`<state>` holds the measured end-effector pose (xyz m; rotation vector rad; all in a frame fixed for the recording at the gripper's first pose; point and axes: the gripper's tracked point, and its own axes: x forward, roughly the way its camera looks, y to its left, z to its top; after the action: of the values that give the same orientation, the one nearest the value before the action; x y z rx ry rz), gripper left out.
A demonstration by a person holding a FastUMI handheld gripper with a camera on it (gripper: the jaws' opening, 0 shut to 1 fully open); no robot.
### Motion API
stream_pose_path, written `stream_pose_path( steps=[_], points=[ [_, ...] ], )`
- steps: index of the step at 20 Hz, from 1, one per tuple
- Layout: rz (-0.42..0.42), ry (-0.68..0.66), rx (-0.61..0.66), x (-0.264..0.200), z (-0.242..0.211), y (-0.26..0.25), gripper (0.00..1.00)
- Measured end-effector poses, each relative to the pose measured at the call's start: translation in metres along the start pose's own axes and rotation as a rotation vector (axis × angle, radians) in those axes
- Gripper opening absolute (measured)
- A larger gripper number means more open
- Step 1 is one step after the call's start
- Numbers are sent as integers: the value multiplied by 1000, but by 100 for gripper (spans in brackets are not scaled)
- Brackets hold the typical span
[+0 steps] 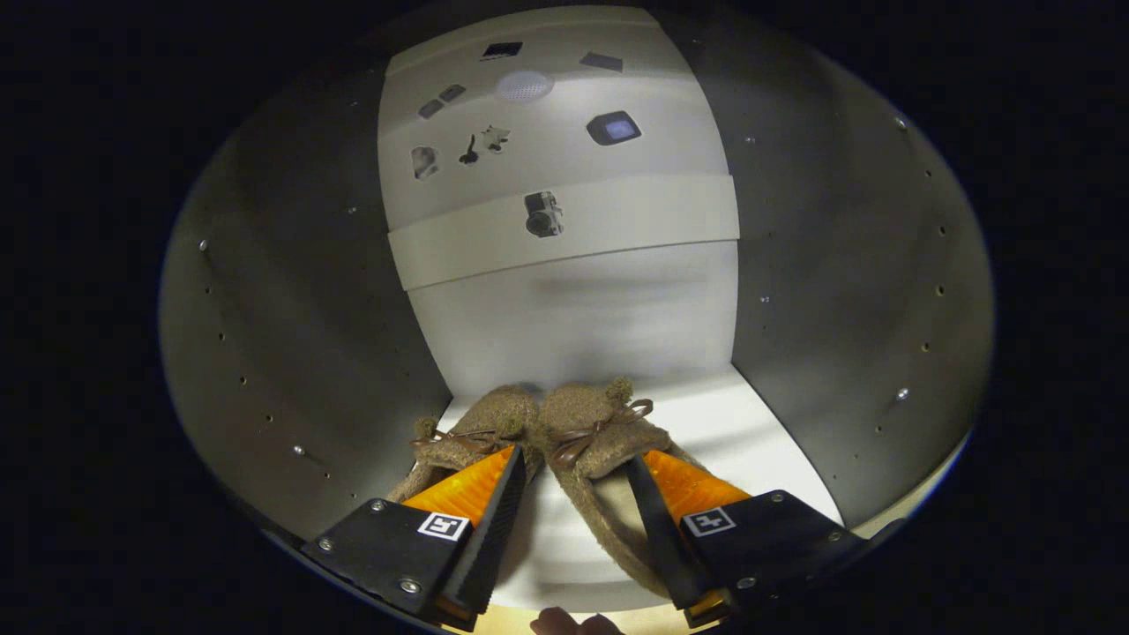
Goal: Open the shoe cabinet door, grab the shoes and put them into the shoe cabinet, then close the shoe cabinet door.
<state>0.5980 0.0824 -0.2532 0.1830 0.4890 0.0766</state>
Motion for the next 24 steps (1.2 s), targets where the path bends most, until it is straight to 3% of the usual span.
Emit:
stream_pose_path(
  steps=[7, 13, 18, 24],
  points=[
    [-37, -97, -29, -56, 16, 2, 77],
    [-45, -171, -49, -133, 17, 27, 79],
    [-53, -183, -32, -197, -10, 54, 79],
    [-98, -189, -92, -295, -39, 48, 80]
  ],
)
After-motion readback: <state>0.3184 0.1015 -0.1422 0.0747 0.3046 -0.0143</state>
